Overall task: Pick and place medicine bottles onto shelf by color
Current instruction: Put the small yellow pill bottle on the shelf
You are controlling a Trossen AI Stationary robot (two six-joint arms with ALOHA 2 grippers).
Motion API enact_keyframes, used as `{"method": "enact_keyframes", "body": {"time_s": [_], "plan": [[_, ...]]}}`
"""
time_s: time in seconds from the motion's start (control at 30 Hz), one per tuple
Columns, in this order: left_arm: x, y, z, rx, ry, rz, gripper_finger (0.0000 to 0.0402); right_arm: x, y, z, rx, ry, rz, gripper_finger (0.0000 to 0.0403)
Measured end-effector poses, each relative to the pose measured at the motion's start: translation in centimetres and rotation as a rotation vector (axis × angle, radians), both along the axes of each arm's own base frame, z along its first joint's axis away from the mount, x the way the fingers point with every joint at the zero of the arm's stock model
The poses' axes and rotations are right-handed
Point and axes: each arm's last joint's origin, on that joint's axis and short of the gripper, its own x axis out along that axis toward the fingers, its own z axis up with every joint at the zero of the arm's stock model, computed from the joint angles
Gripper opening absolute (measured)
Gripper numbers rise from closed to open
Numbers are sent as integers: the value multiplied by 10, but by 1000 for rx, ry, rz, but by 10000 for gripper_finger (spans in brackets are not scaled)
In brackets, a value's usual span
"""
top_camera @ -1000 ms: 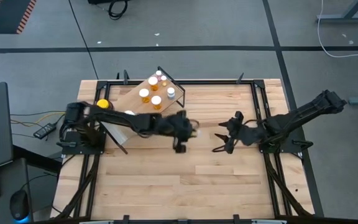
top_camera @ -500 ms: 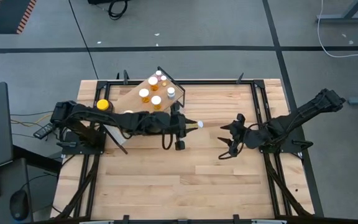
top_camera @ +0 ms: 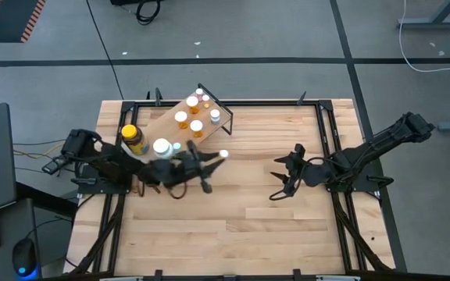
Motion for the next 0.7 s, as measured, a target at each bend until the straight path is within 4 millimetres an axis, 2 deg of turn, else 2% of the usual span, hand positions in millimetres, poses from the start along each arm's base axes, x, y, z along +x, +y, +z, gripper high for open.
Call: {"method": "enact_keyframes", "body": {"time_s": [0.13, 0.3, 0.43, 0.7], "plan": [[-21, -11, -7, 66, -32, 92, 94, 3, -2, 3, -14, -26, 2, 242], [-21, -37, 5, 159, 51, 206, 94, 6, -5, 6, -10, -56, -17, 242], [-19, -52, 15, 160, 128, 320, 94, 6, -7, 6, -15, -54, -24, 242], [-20, -54, 8, 81, 224, 493, 94, 7, -7, 5, -9, -51, -18, 242]]}}
